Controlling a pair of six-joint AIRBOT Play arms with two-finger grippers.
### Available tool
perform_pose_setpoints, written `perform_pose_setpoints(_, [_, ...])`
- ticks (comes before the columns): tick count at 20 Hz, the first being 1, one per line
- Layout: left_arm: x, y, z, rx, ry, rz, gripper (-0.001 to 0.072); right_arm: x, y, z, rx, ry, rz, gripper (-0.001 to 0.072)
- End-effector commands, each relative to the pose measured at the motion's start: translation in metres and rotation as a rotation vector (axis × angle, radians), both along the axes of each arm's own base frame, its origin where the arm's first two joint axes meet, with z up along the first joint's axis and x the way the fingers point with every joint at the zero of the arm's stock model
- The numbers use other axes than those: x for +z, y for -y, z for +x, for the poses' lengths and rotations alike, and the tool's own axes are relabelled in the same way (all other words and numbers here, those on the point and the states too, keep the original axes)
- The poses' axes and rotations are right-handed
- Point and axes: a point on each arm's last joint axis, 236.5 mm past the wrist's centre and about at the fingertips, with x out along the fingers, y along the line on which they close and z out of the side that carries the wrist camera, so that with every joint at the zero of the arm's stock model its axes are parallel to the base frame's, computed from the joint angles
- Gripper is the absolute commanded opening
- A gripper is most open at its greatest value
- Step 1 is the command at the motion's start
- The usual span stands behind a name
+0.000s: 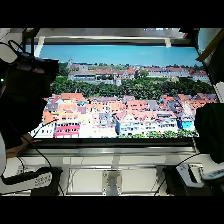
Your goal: Fold the clothes and pants, and hang the long-sleeved shirts on hangers.
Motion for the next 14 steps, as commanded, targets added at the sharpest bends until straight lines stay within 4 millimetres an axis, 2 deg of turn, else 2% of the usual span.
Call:
perform_pose_setpoints(1, [-0.01,0.002,-0.015,-0.021,-0.074,0.004,0.0018,0.048,-0.128,0.078,0.448,0.147,-0.075,0.0058])
perform_pose_setpoints(3, [-0.016,0.003,-0.026,-0.035,-0.125,0.008,0.0018,0.046,-0.196,0.094,0.666,0.139,-0.074,0.0058])
perform_pose_setpoints(5, [-0.017,0.003,-0.026,-0.036,-0.128,0.009,0.0018,0.036,-0.245,0.096,0.829,0.094,-0.089,0.0058])
perform_pose_setpoints(6, [-0.017,0.003,-0.026,-0.036,-0.128,0.009,0.0018,0.029,-0.261,0.094,0.892,0.063,-0.11,0.0058])
perform_pose_setpoints(8, [-0.017,0.003,-0.026,-0.036,-0.128,0.009,0.0018,0.016,-0.29,0.088,1.007,0.0,-0.159,0.0058])
perform_pose_setpoints(11, [-0.017,0.003,-0.026,-0.036,-0.128,0.009,0.0018,0.006,-0.323,0.073,1.14,-0.046,-0.164,0.0058])
perform_pose_setpoints(14, [-0.017,0.003,-0.026,-0.036,-0.128,0.009,0.0018,0.001,-0.342,0.058,1.227,-0.078,-0.134,0.0059])
